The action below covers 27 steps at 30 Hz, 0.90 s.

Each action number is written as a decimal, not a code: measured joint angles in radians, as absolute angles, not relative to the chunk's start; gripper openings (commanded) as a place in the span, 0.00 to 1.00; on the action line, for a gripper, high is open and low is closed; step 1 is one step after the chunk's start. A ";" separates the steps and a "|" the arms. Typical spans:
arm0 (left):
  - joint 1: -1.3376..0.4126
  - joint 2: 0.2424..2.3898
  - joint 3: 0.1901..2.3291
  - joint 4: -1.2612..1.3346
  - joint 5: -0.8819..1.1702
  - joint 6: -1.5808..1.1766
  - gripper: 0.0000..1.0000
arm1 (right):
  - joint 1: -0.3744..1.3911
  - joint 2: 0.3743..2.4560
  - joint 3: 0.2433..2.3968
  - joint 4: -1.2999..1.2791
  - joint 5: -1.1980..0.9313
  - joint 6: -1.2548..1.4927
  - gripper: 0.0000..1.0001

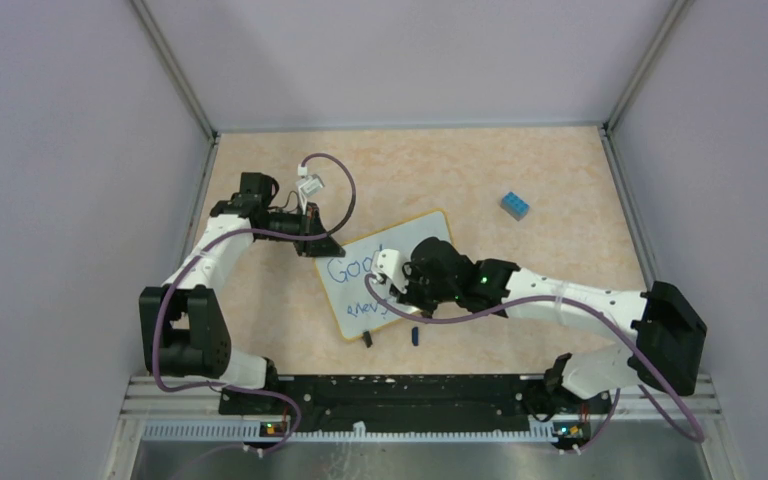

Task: Write a sentence on the whiteboard

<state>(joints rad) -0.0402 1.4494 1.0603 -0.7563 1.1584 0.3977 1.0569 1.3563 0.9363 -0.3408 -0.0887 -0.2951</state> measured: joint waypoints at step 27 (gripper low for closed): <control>-0.040 1.449 1.060 -0.756 1.158 0.398 0.00 | 1.049 1.342 0.918 -0.337 -0.077 -0.292 0.00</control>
